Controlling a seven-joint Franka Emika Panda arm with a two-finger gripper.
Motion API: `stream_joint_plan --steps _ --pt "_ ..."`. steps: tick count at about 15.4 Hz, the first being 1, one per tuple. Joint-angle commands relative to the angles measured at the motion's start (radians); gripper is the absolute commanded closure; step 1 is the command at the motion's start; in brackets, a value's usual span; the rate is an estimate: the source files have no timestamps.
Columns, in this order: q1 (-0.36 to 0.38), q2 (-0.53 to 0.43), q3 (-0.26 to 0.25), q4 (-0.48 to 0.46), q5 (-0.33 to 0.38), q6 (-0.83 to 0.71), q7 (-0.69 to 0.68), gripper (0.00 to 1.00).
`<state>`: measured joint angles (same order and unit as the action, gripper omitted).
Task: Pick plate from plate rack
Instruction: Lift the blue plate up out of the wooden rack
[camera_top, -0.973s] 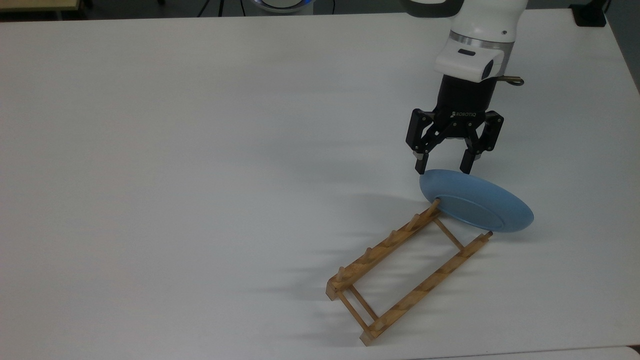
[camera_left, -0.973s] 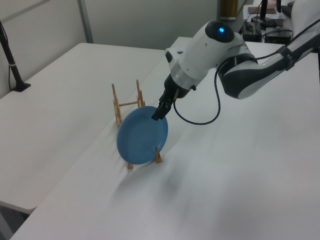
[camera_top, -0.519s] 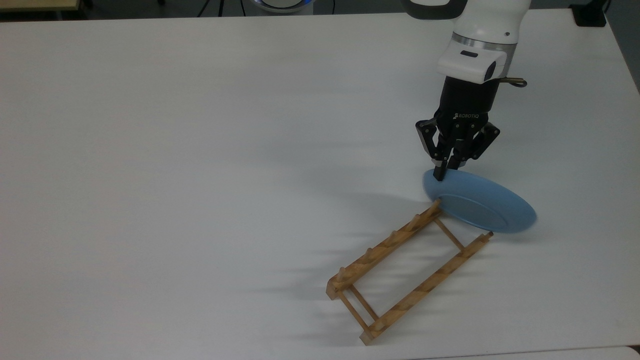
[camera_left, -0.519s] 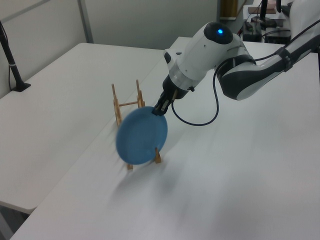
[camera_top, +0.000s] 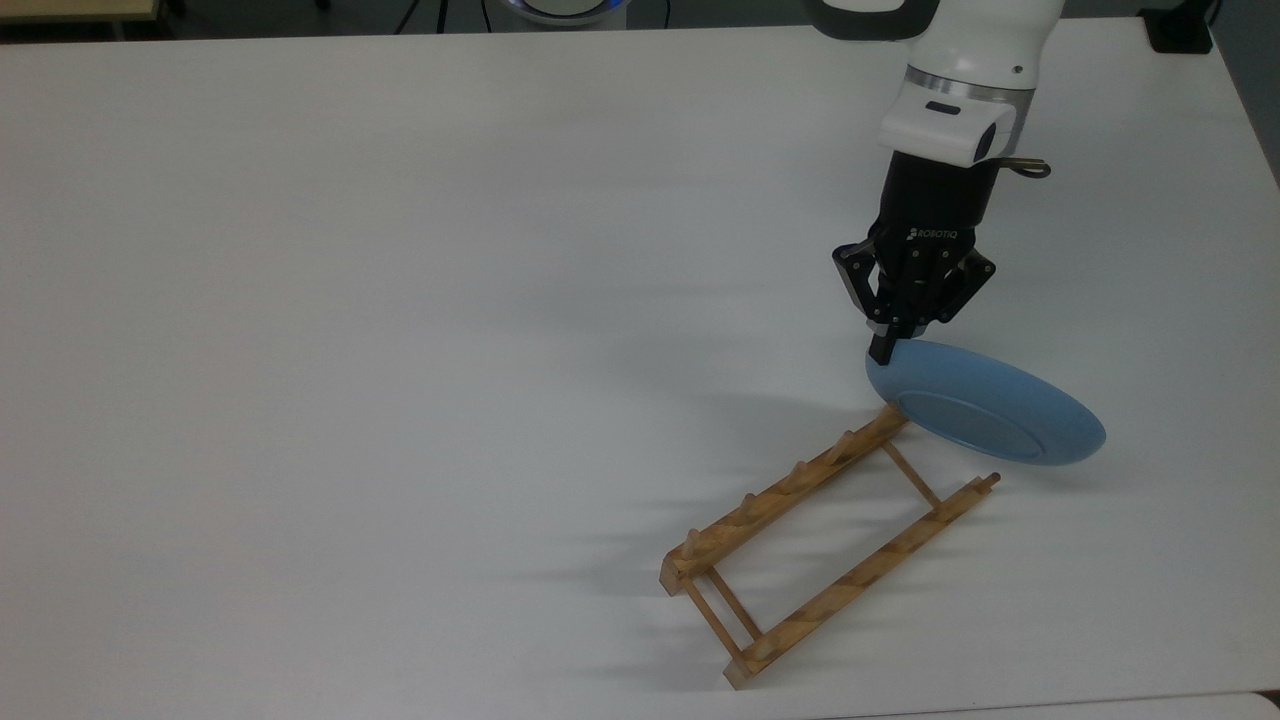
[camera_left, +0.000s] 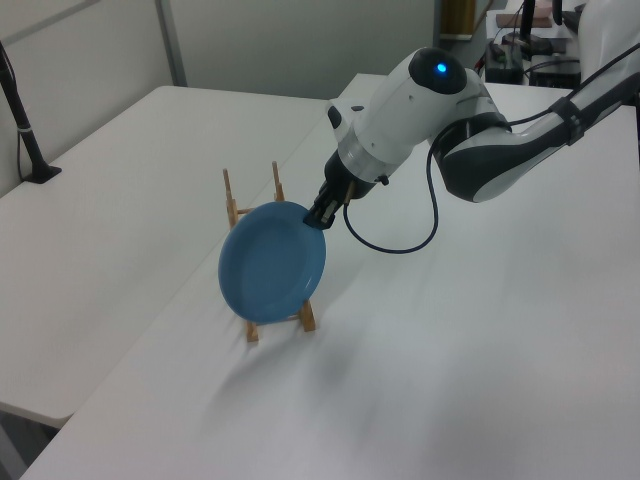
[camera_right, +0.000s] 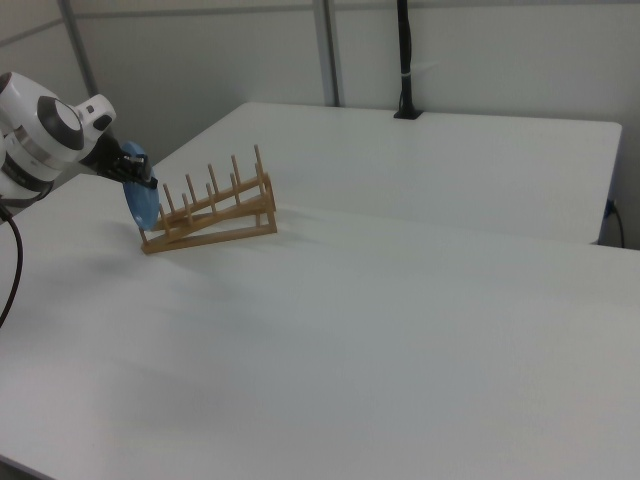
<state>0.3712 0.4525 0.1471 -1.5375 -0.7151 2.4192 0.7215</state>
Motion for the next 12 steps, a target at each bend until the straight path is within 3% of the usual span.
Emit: stream_joint_plan --steps 1,4,8,12 --pt "-0.006 -0.041 0.006 0.017 -0.011 0.001 0.027 1.0" --pt "-0.05 -0.113 0.043 0.005 0.069 -0.02 0.029 1.0" --pt "-0.093 -0.19 0.048 0.005 0.192 -0.199 -0.049 1.0" --pt "-0.188 -0.284 0.045 0.008 0.455 -0.394 -0.371 1.0"
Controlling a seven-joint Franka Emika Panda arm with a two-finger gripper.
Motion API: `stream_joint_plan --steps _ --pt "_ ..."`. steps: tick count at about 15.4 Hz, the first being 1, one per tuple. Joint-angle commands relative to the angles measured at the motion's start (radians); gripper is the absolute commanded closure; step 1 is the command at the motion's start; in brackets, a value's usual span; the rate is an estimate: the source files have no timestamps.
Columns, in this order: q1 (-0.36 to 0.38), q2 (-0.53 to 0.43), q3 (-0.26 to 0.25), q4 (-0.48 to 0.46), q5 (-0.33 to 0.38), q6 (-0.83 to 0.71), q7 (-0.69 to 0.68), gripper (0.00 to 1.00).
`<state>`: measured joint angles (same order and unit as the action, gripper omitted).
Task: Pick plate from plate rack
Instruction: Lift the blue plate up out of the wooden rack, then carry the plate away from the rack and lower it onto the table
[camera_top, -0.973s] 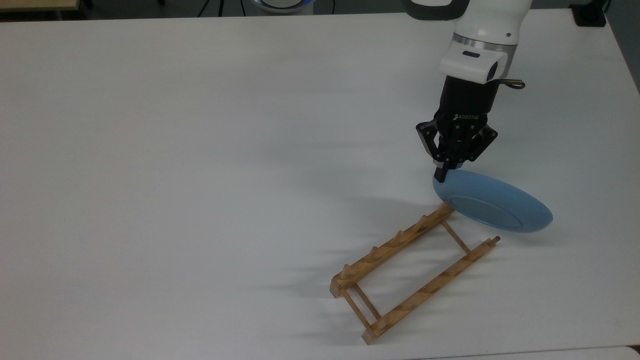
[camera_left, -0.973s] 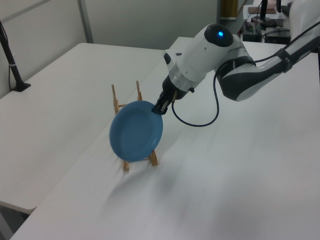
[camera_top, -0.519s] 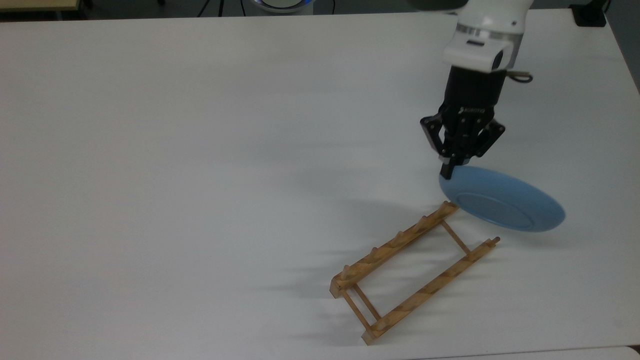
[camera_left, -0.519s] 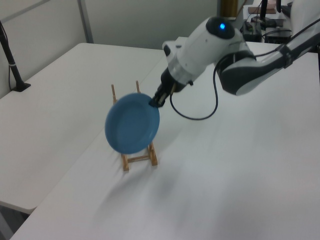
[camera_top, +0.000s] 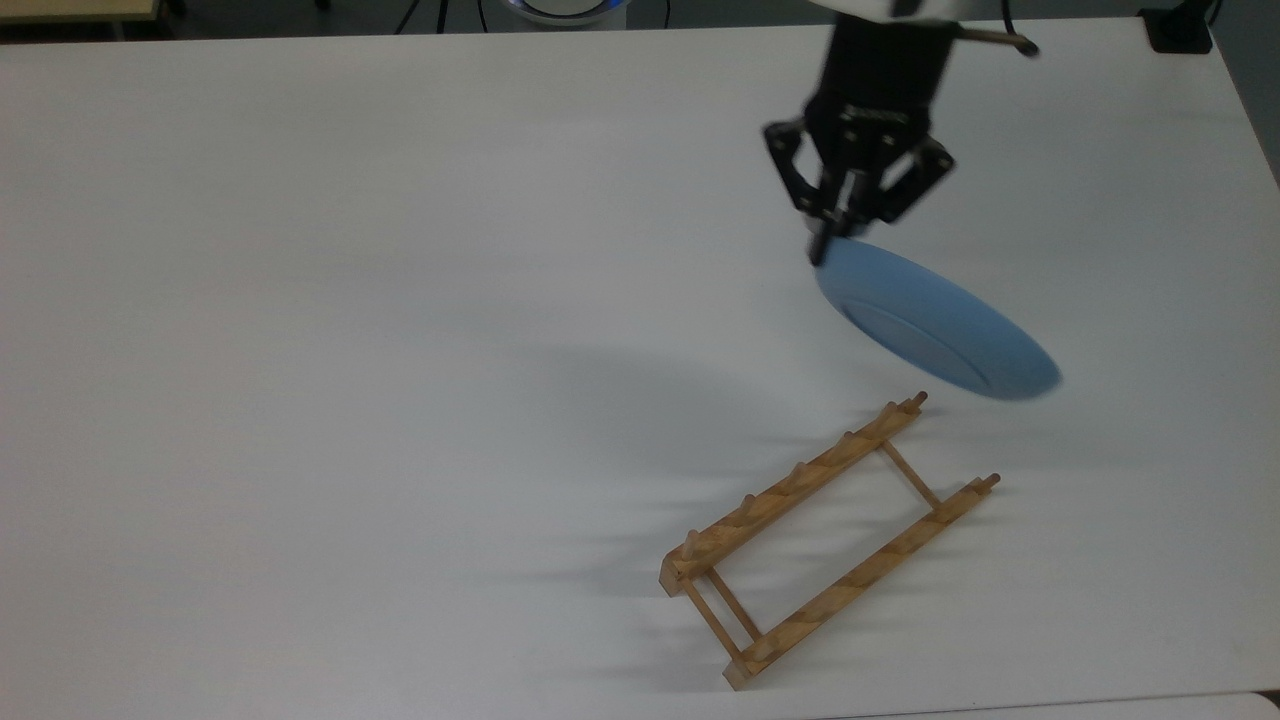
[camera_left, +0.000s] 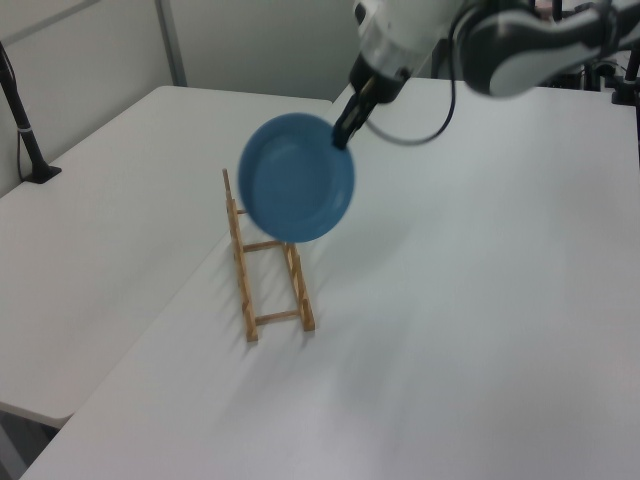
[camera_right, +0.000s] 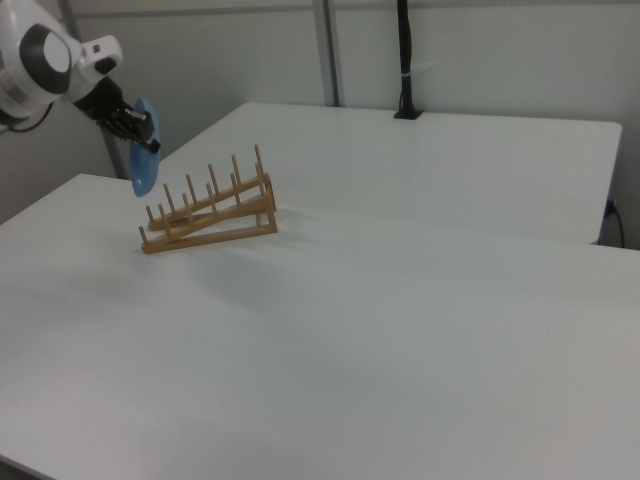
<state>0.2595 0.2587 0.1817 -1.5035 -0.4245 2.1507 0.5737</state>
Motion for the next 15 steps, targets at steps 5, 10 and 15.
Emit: stream_joint_plan --steps 5,10,15 --pt "-0.239 -0.188 -0.001 -0.026 0.357 -0.339 -0.588 1.0" --pt "-0.385 -0.203 -0.034 -0.026 0.421 -0.56 -0.926 1.0" --pt "-0.492 -0.196 -0.093 -0.067 0.447 -0.681 -1.163 1.0"
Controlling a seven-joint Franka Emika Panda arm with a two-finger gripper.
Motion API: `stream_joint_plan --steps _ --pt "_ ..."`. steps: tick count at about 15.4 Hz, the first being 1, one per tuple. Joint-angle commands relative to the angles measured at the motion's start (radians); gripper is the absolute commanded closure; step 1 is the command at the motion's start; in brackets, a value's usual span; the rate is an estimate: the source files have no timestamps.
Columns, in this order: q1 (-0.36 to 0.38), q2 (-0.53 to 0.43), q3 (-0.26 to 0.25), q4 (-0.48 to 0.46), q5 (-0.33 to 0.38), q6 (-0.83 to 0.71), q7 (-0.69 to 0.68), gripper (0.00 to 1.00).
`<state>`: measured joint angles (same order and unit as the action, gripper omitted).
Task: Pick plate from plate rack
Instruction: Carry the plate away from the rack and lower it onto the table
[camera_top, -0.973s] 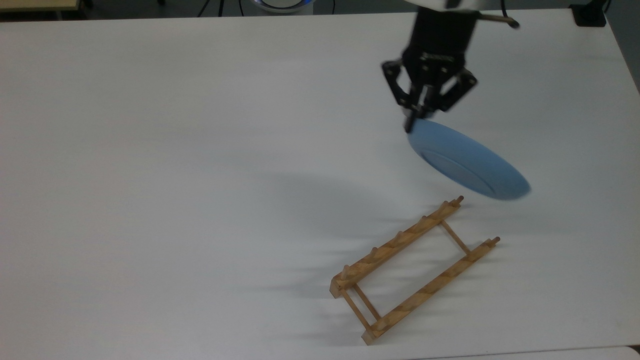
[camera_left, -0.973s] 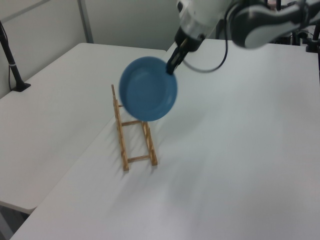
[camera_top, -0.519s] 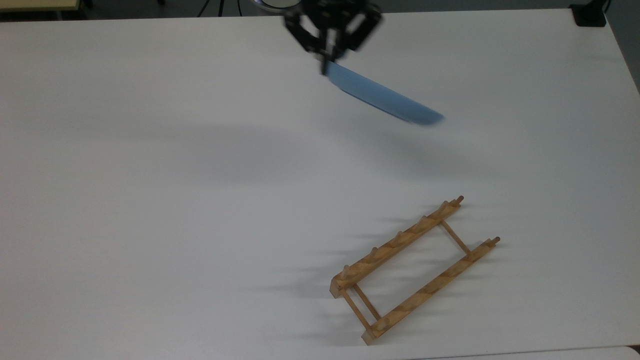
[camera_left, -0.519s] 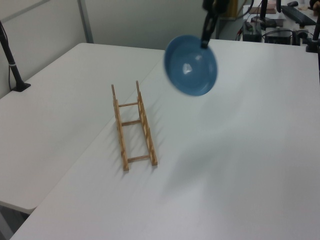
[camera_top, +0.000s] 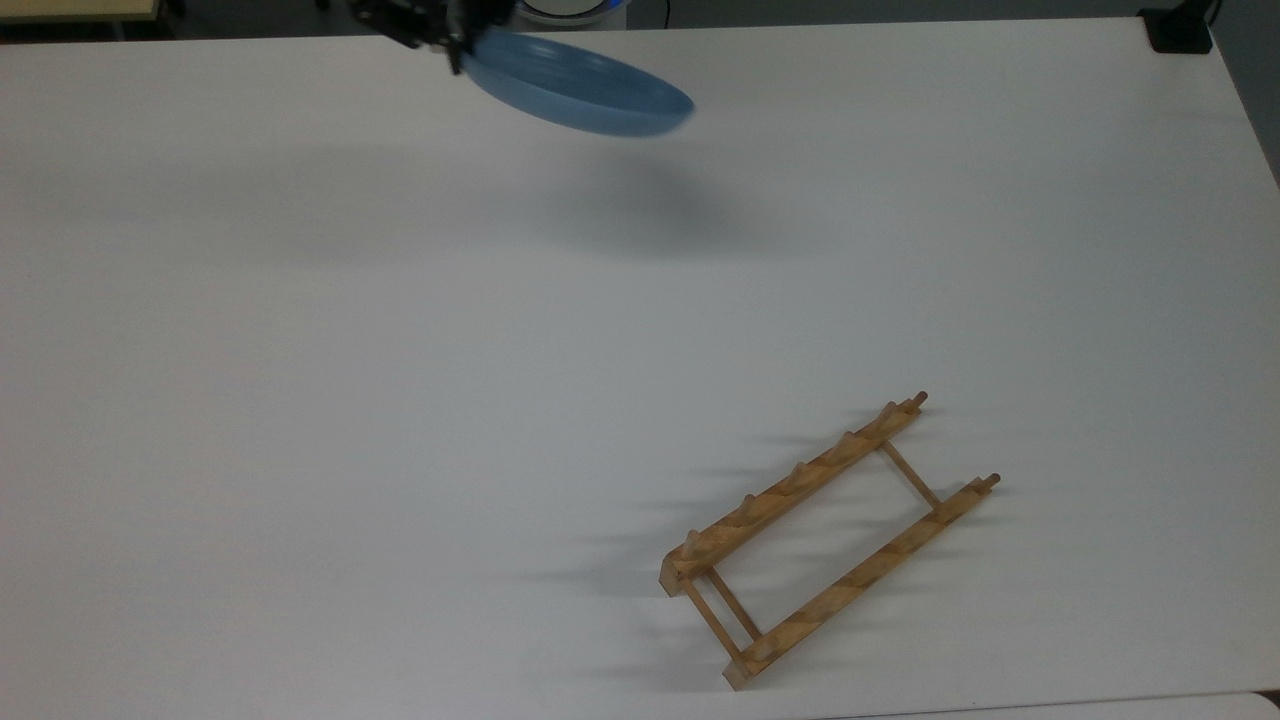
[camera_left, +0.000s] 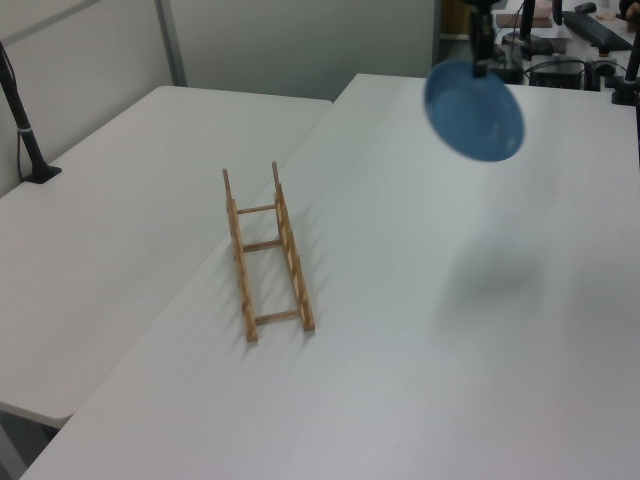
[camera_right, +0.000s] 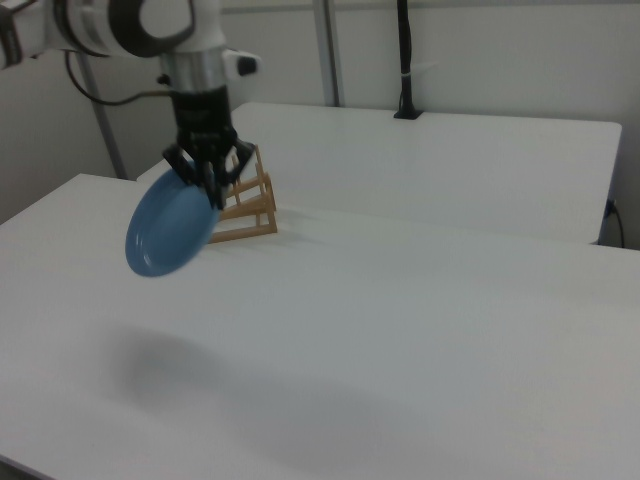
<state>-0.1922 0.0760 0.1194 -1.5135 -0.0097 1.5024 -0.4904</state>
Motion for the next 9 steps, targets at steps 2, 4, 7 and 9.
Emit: stream_joint_plan --steps 2,4,7,9 --pt "-0.061 -0.005 -0.075 -0.097 0.097 -0.033 -0.086 1.0" --pt "-0.061 -0.004 -0.138 -0.149 0.154 -0.019 -0.057 1.0" --pt "-0.062 -0.002 -0.168 -0.23 0.166 0.051 -0.019 1.0" --pt "-0.062 0.002 -0.17 -0.266 0.166 0.136 0.006 1.0"
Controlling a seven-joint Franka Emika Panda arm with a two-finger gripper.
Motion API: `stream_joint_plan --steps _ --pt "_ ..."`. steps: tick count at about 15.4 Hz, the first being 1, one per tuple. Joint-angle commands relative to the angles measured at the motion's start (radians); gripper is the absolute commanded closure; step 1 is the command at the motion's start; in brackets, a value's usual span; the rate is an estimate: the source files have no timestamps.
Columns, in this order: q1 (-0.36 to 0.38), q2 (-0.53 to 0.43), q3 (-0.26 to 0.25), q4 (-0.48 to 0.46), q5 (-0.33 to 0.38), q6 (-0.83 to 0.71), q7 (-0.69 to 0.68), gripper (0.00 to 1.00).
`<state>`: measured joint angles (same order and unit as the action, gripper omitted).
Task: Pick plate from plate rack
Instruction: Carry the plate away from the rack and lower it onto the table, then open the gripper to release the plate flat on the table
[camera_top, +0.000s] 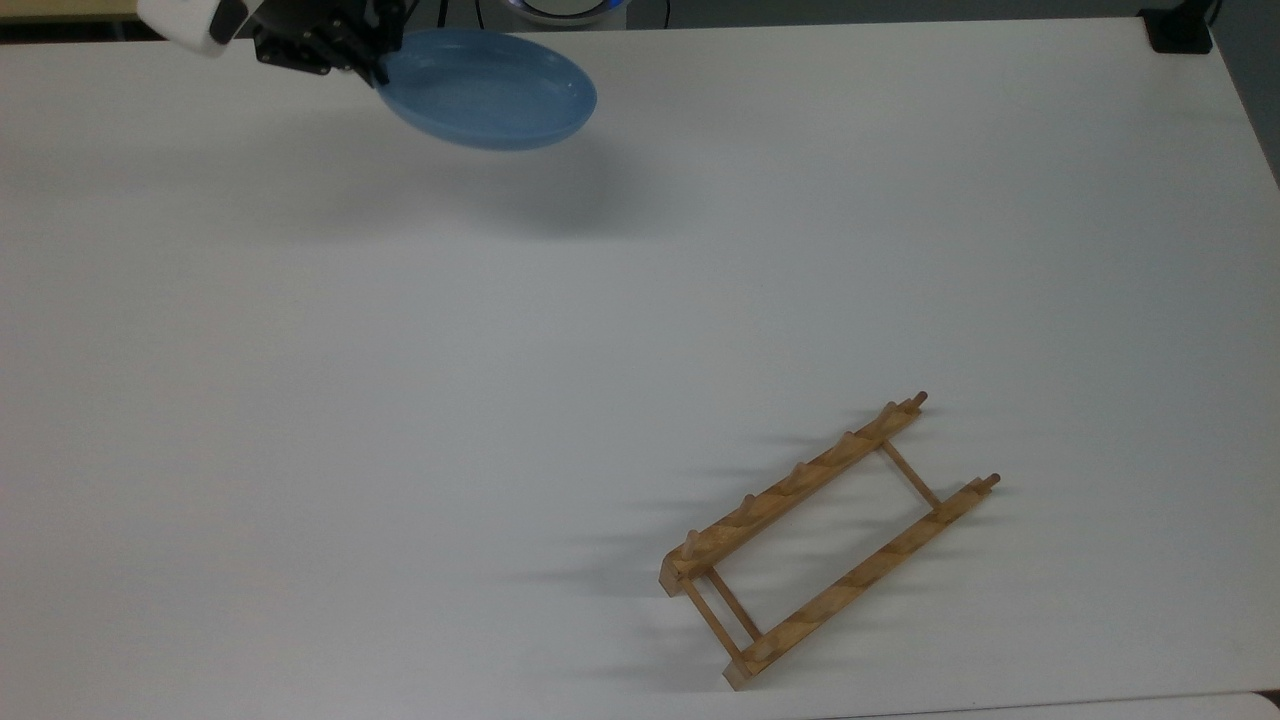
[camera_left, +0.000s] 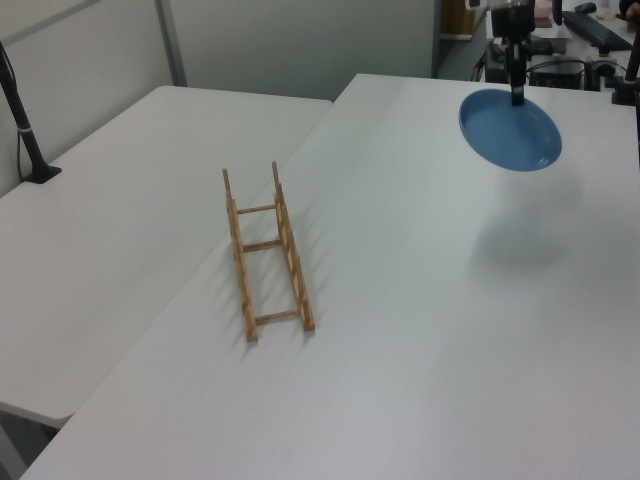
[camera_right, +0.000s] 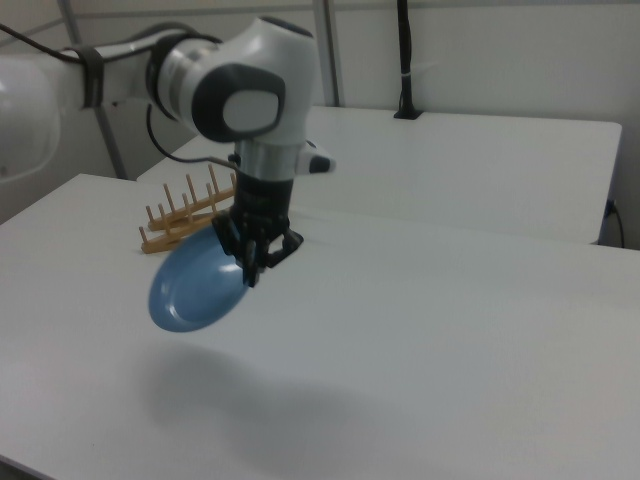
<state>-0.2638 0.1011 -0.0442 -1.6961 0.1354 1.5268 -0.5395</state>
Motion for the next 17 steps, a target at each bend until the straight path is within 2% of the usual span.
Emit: stream_joint_plan --steps 1,8,17 --pt "0.009 -0.012 -0.006 -0.095 0.02 0.143 0.061 1.0" --pt "-0.006 0.052 -0.006 -0.192 0.018 0.372 0.073 1.0" --pt "-0.009 0.14 -0.006 -0.208 0.009 0.452 0.078 1.0"
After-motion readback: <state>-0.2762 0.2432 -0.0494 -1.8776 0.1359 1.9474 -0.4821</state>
